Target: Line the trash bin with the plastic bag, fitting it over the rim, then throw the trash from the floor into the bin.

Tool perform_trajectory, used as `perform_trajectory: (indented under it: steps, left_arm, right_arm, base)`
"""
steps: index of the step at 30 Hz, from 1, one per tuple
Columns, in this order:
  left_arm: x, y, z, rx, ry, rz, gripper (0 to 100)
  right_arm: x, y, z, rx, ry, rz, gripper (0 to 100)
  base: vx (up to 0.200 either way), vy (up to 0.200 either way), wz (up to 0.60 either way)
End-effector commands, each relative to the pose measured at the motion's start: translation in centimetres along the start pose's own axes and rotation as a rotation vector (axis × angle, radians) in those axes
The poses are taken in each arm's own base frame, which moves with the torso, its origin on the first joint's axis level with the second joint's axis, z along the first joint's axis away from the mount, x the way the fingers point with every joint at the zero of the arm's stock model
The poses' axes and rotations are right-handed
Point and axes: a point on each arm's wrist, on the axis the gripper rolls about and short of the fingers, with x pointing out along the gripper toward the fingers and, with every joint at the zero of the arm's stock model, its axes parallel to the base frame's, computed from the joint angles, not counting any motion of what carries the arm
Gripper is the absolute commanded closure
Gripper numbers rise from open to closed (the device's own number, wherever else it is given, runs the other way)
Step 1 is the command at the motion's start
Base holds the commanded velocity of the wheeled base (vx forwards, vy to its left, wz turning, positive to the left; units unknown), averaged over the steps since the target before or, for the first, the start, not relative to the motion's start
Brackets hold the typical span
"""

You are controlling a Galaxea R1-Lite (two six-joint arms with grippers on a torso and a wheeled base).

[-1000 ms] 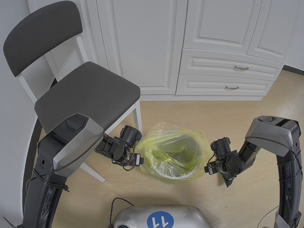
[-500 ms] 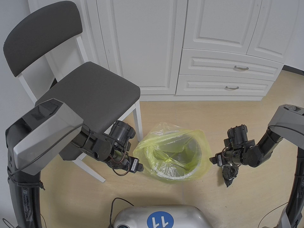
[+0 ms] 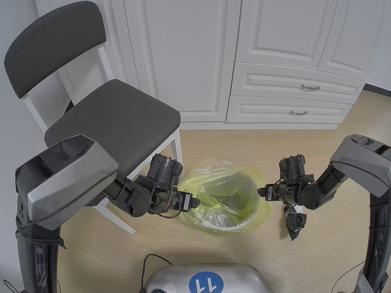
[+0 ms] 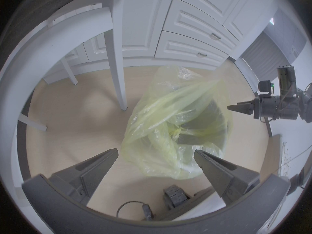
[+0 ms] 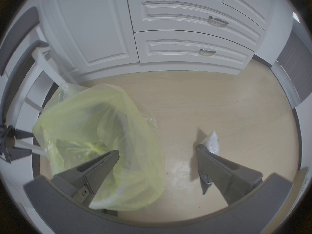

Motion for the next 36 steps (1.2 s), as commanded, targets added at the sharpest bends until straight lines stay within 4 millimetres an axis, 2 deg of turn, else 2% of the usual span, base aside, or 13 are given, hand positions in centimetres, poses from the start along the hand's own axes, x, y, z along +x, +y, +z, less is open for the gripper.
perform_trajectory:
  steps: [1,5,14,19,23,30,36]
  left_arm:
    - [3.0,-0.1,-1.4,-0.032,0.006,0.006,0]
    - [4.2,-0.1,-0.5,-0.1,-0.062,0.068,0]
    - [4.8,0.3,1.4,-0.169,-0.151,0.131,0]
    - [5.5,0.9,2.3,-0.217,-0.197,0.173,0]
    - [6.5,1.7,2.7,-0.257,-0.23,0.178,0]
    - [9.5,2.5,2.5,-0.301,-0.329,0.195,0]
    - [11.2,2.7,2.7,-0.314,-0.379,0.213,0]
  right_arm:
    - [2.6,0.9,-0.9,0.041,0.012,-0.005,0]
    - [3.5,1.2,-0.3,0.106,-0.021,-0.015,0]
    - [4.4,1.6,1.9,0.253,-0.115,-0.019,0]
    - [4.9,1.7,1.9,0.28,-0.14,-0.014,0]
    - [6.1,1.7,1.5,0.292,-0.171,-0.023,0]
    - [8.1,1.7,0.9,0.311,-0.221,-0.045,0]
    - [9.2,1.3,1.3,0.358,-0.245,-0.045,0]
  base:
    - [0.0,0.0,0.0]
    - [0.0,0.0,0.0]
    - [0.0,0.0,0.0]
    - [0.0,0.0,0.0]
    - [0.0,0.0,0.0]
    - [0.0,0.0,0.0]
    - [0.0,0.0,0.0]
